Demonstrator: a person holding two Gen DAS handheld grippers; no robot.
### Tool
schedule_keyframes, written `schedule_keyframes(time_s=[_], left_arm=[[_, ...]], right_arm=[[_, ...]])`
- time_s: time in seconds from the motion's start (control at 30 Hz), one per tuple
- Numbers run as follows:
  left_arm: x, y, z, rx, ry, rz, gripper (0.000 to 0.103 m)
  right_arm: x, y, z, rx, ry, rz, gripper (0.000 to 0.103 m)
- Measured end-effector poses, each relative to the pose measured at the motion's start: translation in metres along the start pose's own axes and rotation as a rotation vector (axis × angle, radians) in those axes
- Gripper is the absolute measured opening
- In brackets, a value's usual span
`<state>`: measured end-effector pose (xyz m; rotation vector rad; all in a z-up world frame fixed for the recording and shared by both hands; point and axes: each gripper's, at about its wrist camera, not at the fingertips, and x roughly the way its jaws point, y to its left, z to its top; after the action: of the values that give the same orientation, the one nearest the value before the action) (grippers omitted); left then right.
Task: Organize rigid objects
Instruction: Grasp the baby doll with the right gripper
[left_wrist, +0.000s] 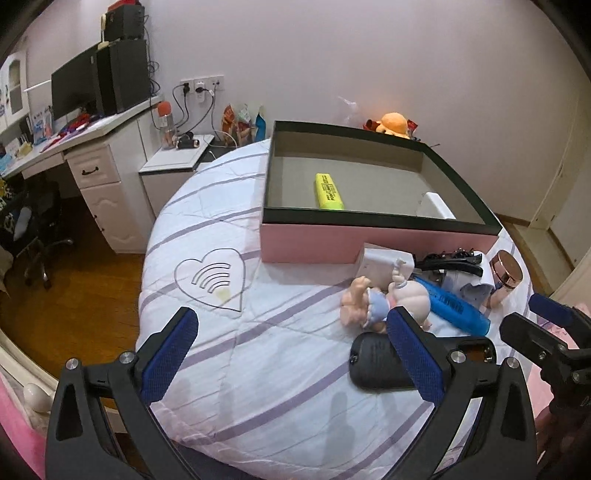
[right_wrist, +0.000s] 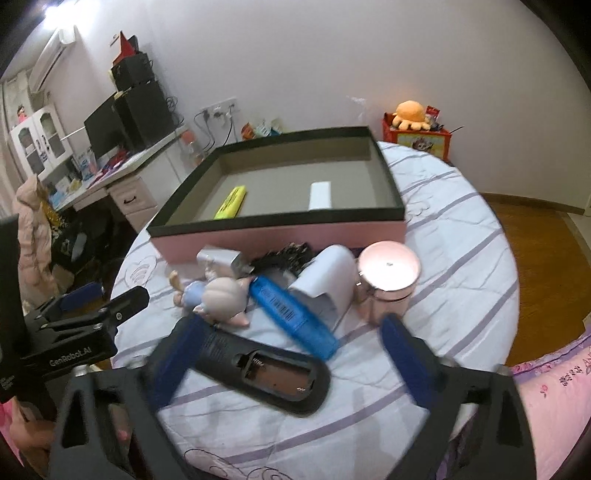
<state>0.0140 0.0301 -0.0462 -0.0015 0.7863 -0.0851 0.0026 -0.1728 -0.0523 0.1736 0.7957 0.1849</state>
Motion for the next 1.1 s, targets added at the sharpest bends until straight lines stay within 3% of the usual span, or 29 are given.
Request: schedule_keyframes(time_s=[0.23, 0.5, 0.9, 1.03, 1.1], left_arm=[[-0.003, 0.008, -0.003, -0.007, -0.009, 0.026, 0.103], [-0.002, 0.009, -0.005, -0.022, -0.003, 0.007, 0.103], [0.003, 0.011, -0.006, -0.032, 0.005, 0.002, 0.103], [0.003, 0.013, -0.005, -0.030, 0.005, 0.010, 0.103], [0.004, 0.016, -0.004, -0.034, 0.006, 0.021, 0.103]], right_arm=[[0.010, 0.018, 0.005, -0.038, 0.001, 0.012, 0.103], [0.015, -0.005, 0.008, 0.019, -0.011, 0.007, 0.103], [0.021, 0.019, 0.024, -0.187, -0.071, 0.005, 0.102], [0.031, 0.024, 0.024, -0.208, -0.039, -0.020, 0.097], [0.032, 0.027, 0.022, -0.201, -0.027, 0.008, 0.097]])
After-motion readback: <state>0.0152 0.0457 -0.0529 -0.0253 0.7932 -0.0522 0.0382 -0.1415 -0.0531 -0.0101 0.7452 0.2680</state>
